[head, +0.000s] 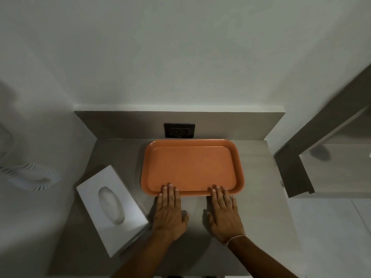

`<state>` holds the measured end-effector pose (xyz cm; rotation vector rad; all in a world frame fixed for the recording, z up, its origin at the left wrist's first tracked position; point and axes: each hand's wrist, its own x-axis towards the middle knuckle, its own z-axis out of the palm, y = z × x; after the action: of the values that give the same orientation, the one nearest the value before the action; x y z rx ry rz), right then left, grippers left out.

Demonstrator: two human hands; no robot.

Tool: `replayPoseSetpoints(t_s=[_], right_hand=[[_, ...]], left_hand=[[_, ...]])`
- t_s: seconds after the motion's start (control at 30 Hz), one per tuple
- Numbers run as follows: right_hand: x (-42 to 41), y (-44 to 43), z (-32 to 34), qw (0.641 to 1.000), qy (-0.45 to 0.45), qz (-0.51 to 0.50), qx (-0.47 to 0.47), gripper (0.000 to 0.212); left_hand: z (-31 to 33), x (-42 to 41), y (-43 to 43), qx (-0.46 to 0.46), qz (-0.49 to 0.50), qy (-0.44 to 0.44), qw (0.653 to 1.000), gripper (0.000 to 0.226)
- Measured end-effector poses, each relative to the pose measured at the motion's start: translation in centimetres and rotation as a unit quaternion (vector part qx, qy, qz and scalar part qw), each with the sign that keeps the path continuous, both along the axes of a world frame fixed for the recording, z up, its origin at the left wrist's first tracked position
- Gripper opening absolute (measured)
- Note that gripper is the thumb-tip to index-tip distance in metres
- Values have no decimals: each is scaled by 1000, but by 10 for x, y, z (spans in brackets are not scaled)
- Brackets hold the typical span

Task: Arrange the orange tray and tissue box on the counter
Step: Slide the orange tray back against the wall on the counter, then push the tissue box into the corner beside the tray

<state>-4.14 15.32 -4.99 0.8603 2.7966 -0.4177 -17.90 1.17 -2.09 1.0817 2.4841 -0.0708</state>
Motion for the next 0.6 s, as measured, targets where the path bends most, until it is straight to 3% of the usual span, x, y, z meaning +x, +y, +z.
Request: replayPoseSetpoints(t_s=[0.37,0.47,0.6], right_hand=[[-12,4,9,1000,-10,-13,-26,74],[-21,-2,20,995,82,29,-46,71],[-58,-29,37,966,198,111,-127,67]], left_hand=[[-1,-18,0,16,-48,31,998,80],[15,-18,-15,93,-9,59,994,79],[34,-28,-73,173,135,75,973,77]])
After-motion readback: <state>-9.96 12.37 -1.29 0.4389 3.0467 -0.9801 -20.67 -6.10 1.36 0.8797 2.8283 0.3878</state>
